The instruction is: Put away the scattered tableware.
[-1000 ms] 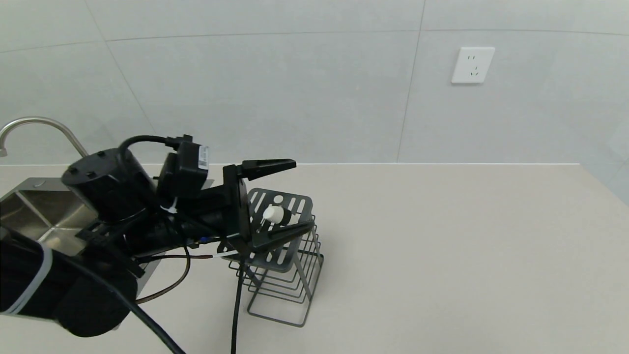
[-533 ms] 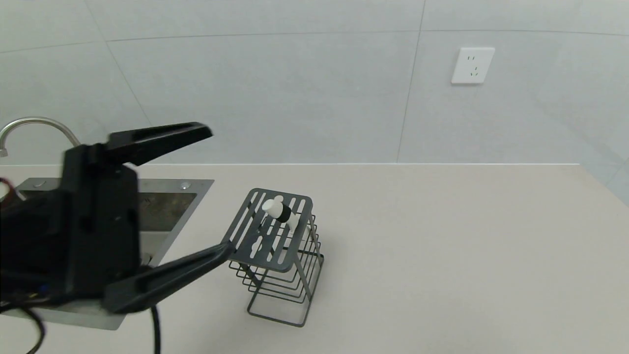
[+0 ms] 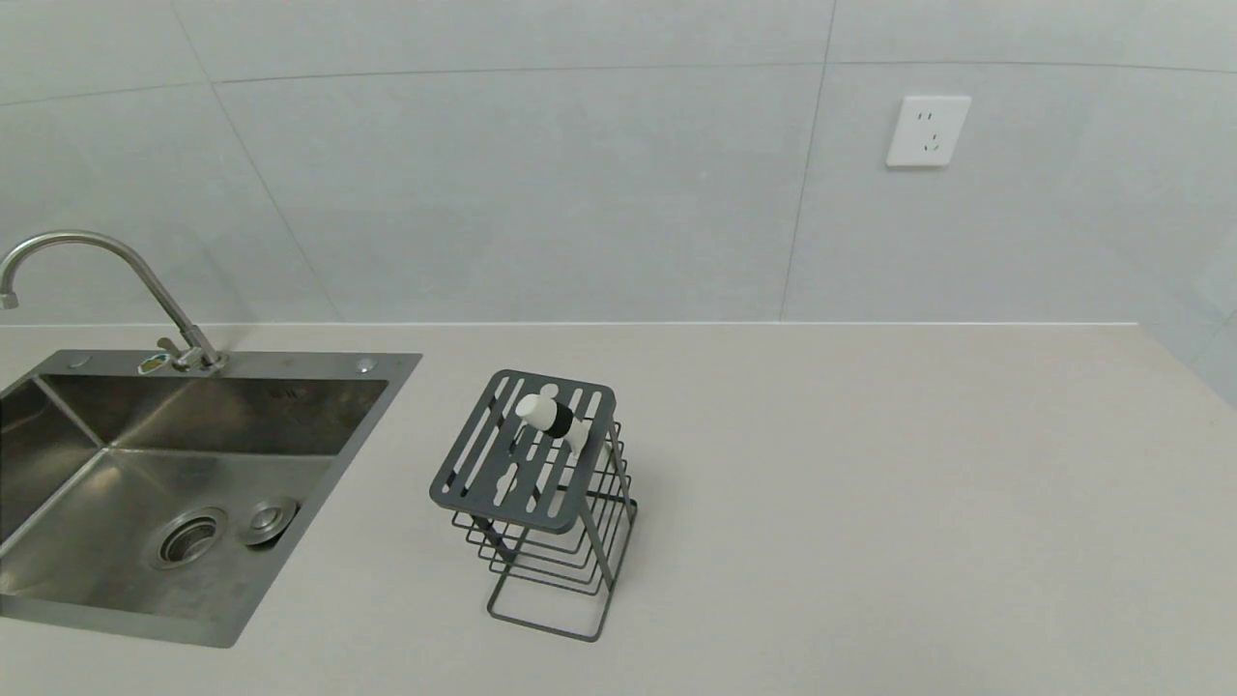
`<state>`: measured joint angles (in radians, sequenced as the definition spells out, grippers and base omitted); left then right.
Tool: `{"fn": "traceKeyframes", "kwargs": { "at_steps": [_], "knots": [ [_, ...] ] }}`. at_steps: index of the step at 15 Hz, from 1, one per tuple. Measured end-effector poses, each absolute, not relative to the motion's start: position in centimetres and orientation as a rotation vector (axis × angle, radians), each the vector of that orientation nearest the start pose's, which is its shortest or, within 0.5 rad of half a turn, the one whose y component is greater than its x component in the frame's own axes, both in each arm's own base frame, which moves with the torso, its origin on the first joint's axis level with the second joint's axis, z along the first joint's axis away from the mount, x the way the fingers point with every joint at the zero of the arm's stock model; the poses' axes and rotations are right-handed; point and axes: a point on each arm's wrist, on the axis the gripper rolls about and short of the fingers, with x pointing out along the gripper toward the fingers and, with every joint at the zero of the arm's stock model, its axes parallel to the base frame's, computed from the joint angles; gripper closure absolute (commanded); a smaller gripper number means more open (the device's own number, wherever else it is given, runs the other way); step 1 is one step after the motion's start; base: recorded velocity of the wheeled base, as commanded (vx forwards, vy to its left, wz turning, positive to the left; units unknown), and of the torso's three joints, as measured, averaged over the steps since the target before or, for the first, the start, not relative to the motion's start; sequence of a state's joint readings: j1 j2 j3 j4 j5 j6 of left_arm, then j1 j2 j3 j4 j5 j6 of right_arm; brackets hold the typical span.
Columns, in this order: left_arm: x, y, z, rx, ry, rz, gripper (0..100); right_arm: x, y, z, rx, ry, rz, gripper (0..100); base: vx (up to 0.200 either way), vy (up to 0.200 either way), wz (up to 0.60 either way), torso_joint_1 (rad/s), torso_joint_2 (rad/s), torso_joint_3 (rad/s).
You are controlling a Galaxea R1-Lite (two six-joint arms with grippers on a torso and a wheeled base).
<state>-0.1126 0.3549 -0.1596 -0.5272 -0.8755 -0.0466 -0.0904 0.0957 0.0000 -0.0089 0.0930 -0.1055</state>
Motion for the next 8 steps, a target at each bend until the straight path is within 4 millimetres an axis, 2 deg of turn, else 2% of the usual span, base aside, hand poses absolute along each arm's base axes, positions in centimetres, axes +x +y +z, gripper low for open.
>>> {"fn": "traceKeyframes", "kwargs": {
  "at_steps": [1,2,4,5,6,8],
  "knots": [
    [-2.0,-1.6,15.5,0.041,-0.211,-0.952,0,-1.5,0.3,7.8,-0.097,0.086,0.008,100,0.0,0.0,0.0,0.0,0.0,0.0],
    [-2.9,-1.6,14.5,-0.009,-0.17,-0.953,0,-1.5,0.3,7.8,-0.097,0.086,0.008,100,0.0,0.0,0.0,0.0,0.0,0.0],
    [-4.5,-1.8,14.3,-0.057,-0.19,-1.004,0,-1.5,0.3,7.8,-0.097,0.086,0.008,100,0.0,0.0,0.0,0.0,0.0,0.0],
    [-4.5,-1.8,13.6,-0.035,-0.208,-0.976,0,-1.5,0.3,7.8,-0.097,0.086,0.004,100,0.0,0.0,0.0,0.0,0.0,0.0],
    [-3.9,-1.7,12.1,-0.007,-0.209,-0.872,0,-1.5,0.3,7.8,-0.093,0.087,-0.006,100,0.0,0.0,0.0,0.0,0.0,0.0],
    [-2.7,-1.0,9.5,0.02,-0.134,-0.469,0,-1.5,0.3,7.8,-0.088,0.089,-0.011,100,0.0,0.0,0.0,0.0,0.0,0.0]
  ]
}}
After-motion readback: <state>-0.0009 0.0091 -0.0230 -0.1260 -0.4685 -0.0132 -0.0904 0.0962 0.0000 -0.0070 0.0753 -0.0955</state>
